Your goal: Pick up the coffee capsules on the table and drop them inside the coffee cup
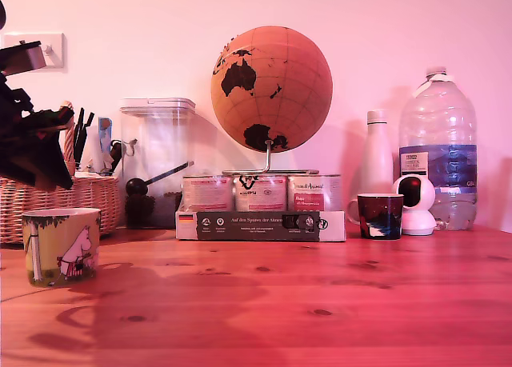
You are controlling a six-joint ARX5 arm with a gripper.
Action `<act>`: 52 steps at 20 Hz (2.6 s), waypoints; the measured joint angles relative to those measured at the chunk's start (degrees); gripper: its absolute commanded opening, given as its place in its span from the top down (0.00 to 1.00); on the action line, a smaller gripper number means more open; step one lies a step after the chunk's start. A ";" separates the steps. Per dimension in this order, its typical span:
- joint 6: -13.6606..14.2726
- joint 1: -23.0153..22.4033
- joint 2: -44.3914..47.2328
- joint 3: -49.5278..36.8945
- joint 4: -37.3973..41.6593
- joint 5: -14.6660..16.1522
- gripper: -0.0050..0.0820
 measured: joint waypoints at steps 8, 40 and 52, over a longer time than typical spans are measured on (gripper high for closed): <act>-0.20 0.00 0.00 0.00 -0.94 -1.20 0.70; -1.81 -3.67 11.04 14.43 -18.75 -3.54 0.58; -0.74 -3.56 11.02 14.86 -19.02 -5.53 0.04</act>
